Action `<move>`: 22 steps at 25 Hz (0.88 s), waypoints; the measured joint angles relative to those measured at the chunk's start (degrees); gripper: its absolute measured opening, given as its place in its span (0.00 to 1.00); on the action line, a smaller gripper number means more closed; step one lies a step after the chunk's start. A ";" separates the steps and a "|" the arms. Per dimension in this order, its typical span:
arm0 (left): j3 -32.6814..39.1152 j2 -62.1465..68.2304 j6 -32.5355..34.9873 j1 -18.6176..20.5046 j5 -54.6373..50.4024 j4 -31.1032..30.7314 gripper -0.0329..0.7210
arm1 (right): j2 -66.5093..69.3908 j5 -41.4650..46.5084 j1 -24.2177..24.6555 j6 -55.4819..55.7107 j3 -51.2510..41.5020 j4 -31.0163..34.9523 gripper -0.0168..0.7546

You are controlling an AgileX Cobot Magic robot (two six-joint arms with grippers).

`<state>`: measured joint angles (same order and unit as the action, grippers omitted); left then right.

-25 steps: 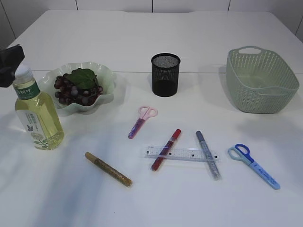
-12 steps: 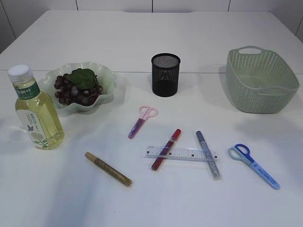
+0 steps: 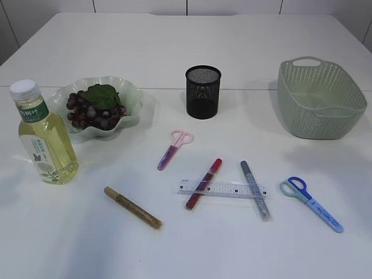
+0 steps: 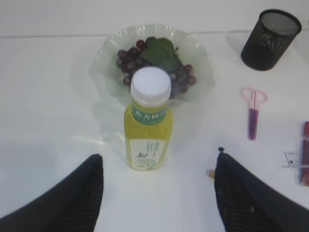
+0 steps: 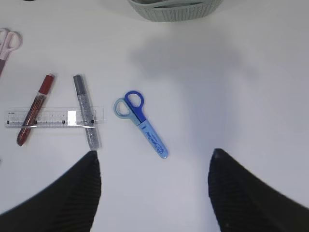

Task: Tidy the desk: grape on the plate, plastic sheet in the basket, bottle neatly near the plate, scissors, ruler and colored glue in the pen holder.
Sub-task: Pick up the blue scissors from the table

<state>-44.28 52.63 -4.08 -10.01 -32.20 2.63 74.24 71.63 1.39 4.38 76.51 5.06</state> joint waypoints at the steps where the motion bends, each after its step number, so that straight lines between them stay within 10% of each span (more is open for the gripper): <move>1: -0.38 0.00 0.00 0.00 -1.77 0.00 0.73 | 0.00 0.00 -0.46 0.00 0.00 0.00 0.72; 22: -5.26 0.00 -2.10 0.00 -23.55 1.58 0.68 | 5.22 -0.34 -3.98 -3.16 -8.75 -4.15 0.73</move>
<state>-49.54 52.63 -6.18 -10.01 -55.75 4.20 79.47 71.29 -2.59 1.22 67.76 0.90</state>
